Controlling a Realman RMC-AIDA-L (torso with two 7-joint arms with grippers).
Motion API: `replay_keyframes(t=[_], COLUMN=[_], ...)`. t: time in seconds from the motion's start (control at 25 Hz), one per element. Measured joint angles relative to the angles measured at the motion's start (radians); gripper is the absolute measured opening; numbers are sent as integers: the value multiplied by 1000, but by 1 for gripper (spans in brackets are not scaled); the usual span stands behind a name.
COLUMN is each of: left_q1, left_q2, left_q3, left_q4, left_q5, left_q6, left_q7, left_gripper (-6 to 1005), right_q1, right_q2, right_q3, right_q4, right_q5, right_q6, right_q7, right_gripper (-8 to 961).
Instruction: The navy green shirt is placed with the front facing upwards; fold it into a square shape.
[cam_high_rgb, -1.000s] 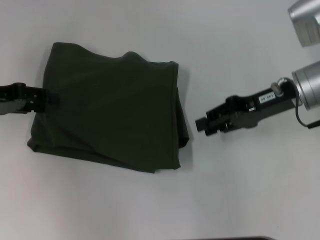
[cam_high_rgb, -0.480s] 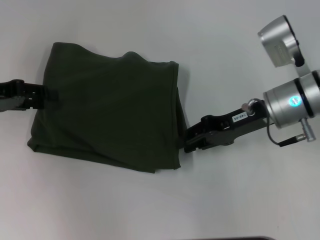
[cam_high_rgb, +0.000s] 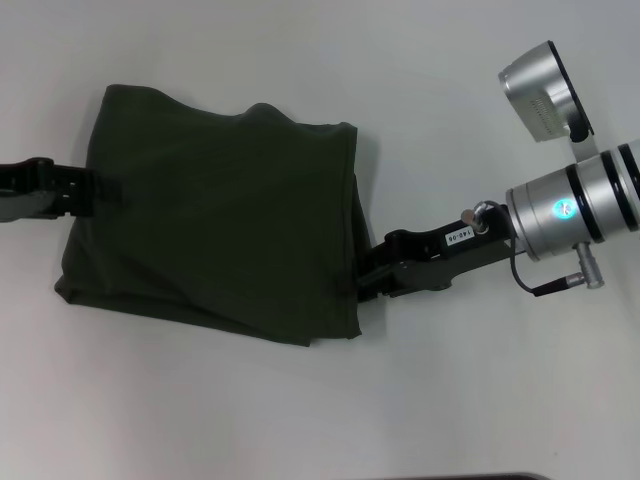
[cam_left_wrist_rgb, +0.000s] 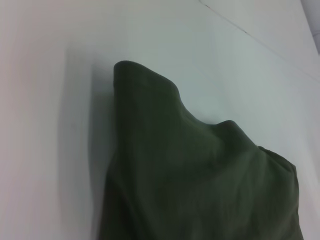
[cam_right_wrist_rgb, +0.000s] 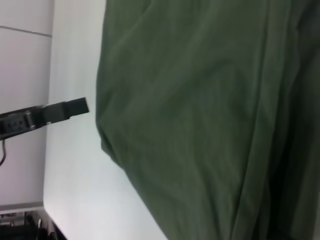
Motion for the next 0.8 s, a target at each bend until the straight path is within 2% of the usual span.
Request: replay_keyframes(t=[0.16,0.4,0.64,0.8], left_q1=[-1,-2,-2,-2], left_q2=[0,0,0,0], left_q3=[0,0,0,0], left_q4=[0,0,0,0], left_q5=[0,0,0,0], left_q6=[-2,-5,-5,-4], left_q7=[1,2,3,3], left_gripper=[603,603,604,604], right_q1=[6,13,11,-1], right_q2=[3,3,3,-6], right_q3=[5,3,0,4], right_q4=[25,44,45,37], right_q5=[15,46,49,45], right_q6=[23,29,14,-4], right_q7=[-9,-15,-18,-12], right_gripper=[371,204,128,77])
